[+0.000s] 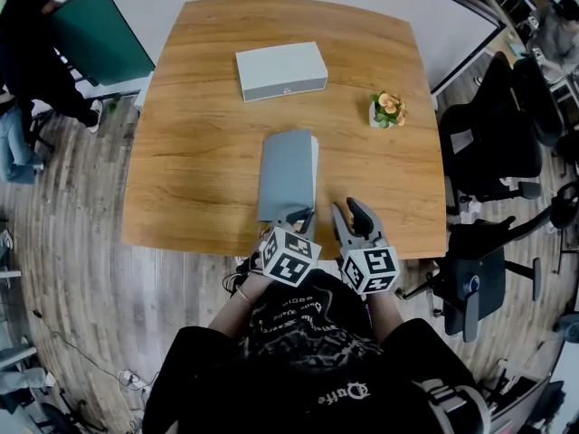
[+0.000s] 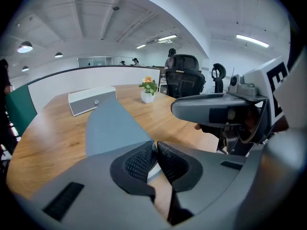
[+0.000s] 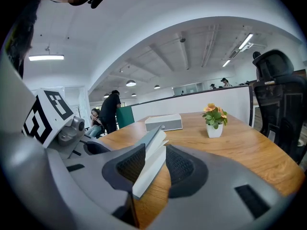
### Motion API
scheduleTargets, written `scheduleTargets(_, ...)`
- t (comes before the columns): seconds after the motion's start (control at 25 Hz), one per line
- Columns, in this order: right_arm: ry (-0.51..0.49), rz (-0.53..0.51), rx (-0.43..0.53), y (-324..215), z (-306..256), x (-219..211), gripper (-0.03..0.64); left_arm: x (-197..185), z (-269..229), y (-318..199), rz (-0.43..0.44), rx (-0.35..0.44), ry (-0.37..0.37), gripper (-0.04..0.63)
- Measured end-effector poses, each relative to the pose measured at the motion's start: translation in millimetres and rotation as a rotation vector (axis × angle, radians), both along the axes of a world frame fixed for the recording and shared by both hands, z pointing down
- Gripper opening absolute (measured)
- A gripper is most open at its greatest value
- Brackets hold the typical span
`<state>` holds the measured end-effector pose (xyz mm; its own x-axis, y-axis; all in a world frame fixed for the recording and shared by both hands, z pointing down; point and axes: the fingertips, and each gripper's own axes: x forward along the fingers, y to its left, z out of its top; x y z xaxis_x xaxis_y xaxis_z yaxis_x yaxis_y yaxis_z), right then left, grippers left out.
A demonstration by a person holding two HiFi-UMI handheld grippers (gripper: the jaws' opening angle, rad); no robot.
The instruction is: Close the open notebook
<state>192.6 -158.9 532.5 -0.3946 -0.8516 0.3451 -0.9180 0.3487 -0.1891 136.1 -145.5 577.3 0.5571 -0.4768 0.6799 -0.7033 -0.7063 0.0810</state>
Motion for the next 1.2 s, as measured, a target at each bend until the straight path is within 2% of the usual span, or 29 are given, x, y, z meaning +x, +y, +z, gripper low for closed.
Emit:
scheduleTargets(0.52,0.009,0.011,-0.024,-1.1,9.1,7.8,0.140,16.8,40.6,-0.4,0.041,-0.128,-0.020,0.052)
scheduleTargets(0.76,0.015,0.008,-0.035,-0.8,13.3,9.4,0.140,21.4,52.0,2.8,0.066,-0.246,0.032,0.043)
scheduleTargets(0.96,0.023,0.002,-0.038,-0.6,14.2,7.3,0.140,19.8,61.2,5.6,0.055,-0.296,0.046,0.041)
scheduleTargets(1.2,0.023,-0.006,-0.052,-2.9,17.8,1.3,0.140,21.9,64.4,7.7,0.065,-0.406,0.102,0.041)
